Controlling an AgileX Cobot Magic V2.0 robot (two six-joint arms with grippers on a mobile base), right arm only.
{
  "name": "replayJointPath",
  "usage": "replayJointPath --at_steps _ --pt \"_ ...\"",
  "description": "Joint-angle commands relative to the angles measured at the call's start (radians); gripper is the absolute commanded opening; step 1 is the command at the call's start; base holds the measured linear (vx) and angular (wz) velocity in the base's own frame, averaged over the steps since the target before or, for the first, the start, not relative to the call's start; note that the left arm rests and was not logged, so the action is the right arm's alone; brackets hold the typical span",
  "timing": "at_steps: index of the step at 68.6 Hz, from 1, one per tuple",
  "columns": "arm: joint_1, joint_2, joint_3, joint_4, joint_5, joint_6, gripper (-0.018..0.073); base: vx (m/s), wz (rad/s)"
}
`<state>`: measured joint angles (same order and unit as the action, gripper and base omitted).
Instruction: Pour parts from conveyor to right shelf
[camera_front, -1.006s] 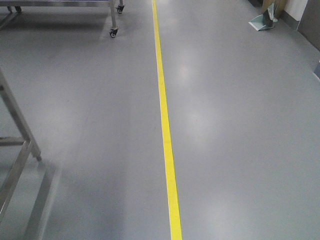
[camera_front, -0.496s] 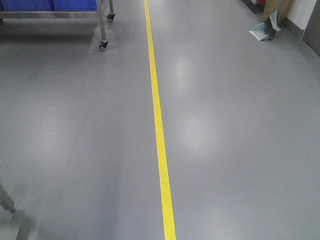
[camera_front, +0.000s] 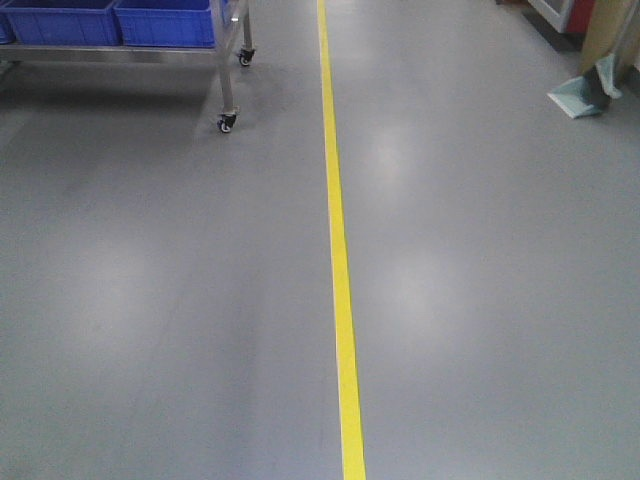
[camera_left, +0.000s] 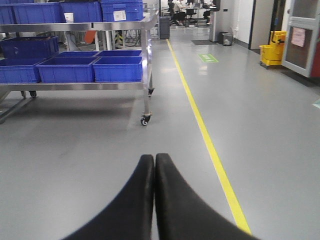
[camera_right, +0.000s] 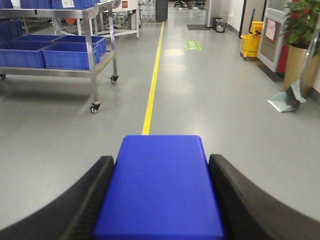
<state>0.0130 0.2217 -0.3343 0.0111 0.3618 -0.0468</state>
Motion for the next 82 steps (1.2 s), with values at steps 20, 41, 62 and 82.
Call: replayJointPath --at_steps 20,41,62,82 --pt "-0.003 0.01 -0.031 -0.003 -0.077 -0.006 -0.0006 0.71 0.15" --pt "-0.003 0.01 -0.031 -0.003 -0.077 -0.006 -0.0006 0.67 0.16" --pt "-0.003 0.01 -0.031 -0.003 -0.077 -0.006 -0.0006 0.62 0.37" --pt "-0.003 0.01 -0.031 -0.003 -0.076 -0.006 -0.0006 0.61 0.65"
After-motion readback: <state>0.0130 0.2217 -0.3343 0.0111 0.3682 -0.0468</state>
